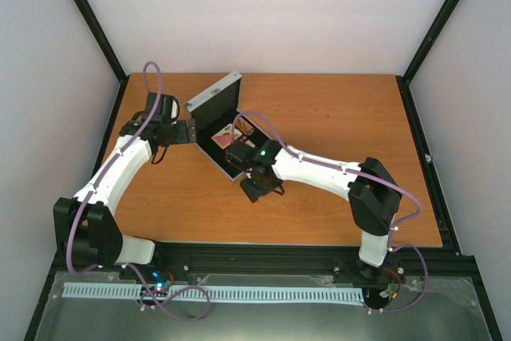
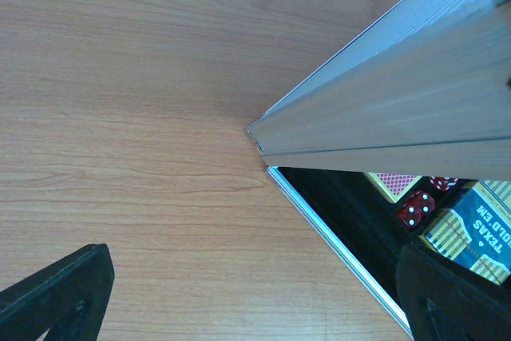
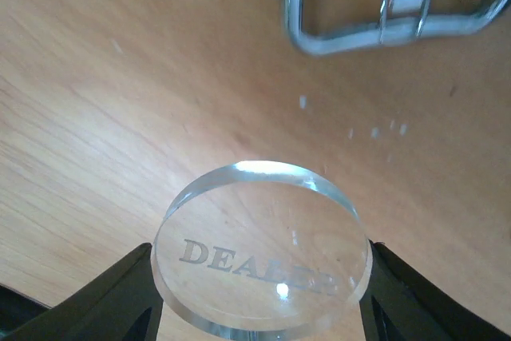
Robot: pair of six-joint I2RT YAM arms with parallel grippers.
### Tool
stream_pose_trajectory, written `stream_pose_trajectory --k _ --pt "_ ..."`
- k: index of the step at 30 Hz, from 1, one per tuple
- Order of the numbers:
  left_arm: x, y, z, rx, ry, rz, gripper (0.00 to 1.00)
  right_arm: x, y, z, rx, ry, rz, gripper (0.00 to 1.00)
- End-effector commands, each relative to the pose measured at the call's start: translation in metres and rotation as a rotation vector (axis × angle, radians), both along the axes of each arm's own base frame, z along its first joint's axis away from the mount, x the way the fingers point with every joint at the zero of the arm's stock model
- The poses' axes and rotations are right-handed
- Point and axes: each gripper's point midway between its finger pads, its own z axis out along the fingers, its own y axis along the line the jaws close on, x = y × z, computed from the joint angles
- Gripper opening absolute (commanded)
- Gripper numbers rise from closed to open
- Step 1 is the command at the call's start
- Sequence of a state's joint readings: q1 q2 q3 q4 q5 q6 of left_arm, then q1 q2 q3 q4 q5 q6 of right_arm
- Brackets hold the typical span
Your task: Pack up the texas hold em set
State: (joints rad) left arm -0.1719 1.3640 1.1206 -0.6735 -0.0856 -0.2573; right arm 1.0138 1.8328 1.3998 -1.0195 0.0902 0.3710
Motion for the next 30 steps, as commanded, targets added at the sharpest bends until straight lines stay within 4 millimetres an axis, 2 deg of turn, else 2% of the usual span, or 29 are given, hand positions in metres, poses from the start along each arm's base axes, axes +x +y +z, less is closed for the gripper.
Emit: stream_pose_trajectory --k 1,6,8,13,19,25,30 --pt "0.003 0.002 0.012 -0.004 -0.037 0.008 1.0 0.037 0.012 0.029 0.034 -0.076 -0.006 0.28" --pt "0.001 0.002 0.009 -0.01 -0.03 0.014 1.0 0.104 0.037 0.037 0.129 -0.119 -0.038 0.27" --pt "0.0 0.003 0.009 -0.009 -0.028 0.017 1.0 0.128 0.048 0.03 0.133 -0.125 -0.032 0.27" --pt "0.002 0.005 0.013 0.005 -0.03 0.024 1.0 0.168 0.072 0.024 0.163 -0.136 -0.004 0.27" --pt "0.005 0.007 0.019 0.015 -0.038 0.027 1.0 0.188 0.084 0.018 0.219 -0.127 -0.024 0.26" --pt "0.005 0.007 0.018 0.016 -0.032 0.032 1.0 0.189 0.086 0.006 0.225 -0.106 -0.023 0.27" --pt "0.005 0.007 0.019 0.014 -0.032 0.037 1.0 0.19 0.087 -0.009 0.215 -0.086 -0.032 0.32"
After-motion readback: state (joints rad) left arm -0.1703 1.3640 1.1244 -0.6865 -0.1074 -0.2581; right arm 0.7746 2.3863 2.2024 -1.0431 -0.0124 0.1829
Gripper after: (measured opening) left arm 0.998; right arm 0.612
